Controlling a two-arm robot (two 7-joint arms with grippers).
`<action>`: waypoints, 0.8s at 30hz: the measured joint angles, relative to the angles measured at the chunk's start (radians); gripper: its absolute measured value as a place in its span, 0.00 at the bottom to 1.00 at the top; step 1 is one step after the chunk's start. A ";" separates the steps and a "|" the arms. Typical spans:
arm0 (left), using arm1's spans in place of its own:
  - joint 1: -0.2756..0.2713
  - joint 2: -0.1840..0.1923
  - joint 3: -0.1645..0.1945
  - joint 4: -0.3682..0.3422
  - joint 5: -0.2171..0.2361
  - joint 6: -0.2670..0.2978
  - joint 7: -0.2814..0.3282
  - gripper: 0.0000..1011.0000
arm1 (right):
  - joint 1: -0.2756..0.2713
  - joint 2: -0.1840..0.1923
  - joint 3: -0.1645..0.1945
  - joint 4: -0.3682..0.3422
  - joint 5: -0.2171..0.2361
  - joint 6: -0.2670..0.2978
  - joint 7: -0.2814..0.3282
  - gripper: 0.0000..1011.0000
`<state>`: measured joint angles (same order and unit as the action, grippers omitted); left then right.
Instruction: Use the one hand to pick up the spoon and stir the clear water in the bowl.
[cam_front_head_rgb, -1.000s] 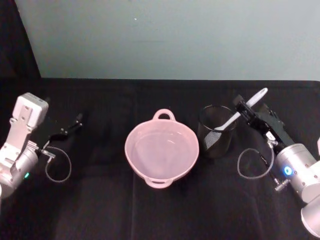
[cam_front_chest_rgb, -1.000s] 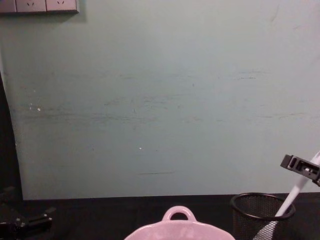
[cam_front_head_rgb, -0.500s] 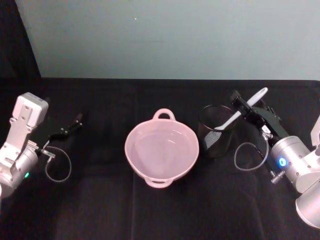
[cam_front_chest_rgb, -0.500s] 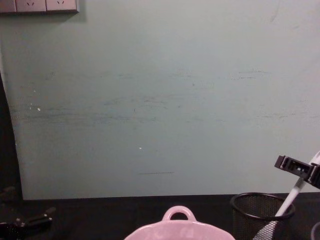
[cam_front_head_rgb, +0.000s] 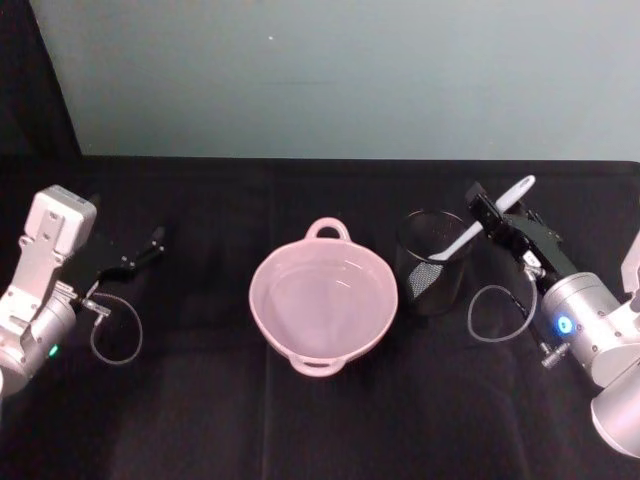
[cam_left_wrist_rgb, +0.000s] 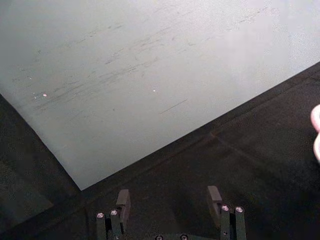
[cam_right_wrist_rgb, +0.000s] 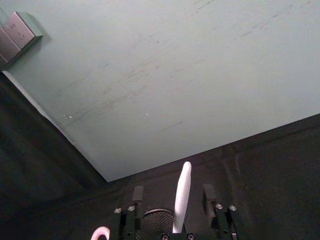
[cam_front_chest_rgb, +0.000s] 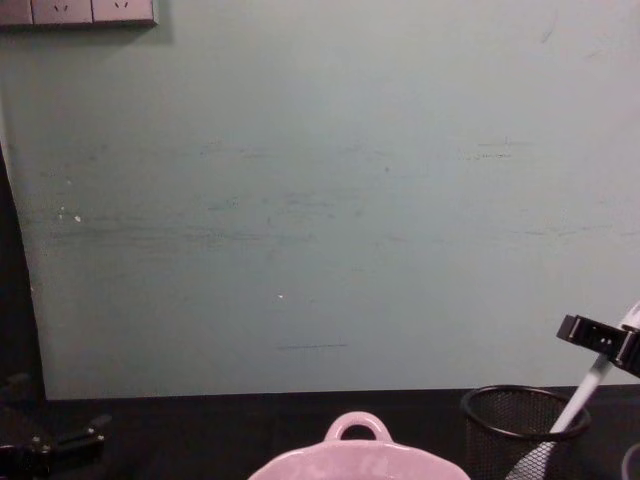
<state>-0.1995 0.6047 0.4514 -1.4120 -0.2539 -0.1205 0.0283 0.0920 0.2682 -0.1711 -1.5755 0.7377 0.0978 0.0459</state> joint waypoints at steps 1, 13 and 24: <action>0.000 0.000 0.000 0.000 0.000 0.000 0.000 1.00 | 0.000 0.000 0.000 0.000 0.000 0.000 0.000 0.70; 0.000 0.000 0.000 0.000 0.000 0.000 0.000 1.00 | -0.001 0.000 0.000 -0.001 0.001 0.000 -0.001 0.33; 0.000 0.000 0.000 0.000 0.000 0.000 0.000 1.00 | -0.001 0.000 0.000 -0.002 0.001 0.000 -0.002 0.11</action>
<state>-0.1995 0.6047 0.4514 -1.4120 -0.2539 -0.1205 0.0283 0.0907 0.2682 -0.1712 -1.5774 0.7386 0.0977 0.0442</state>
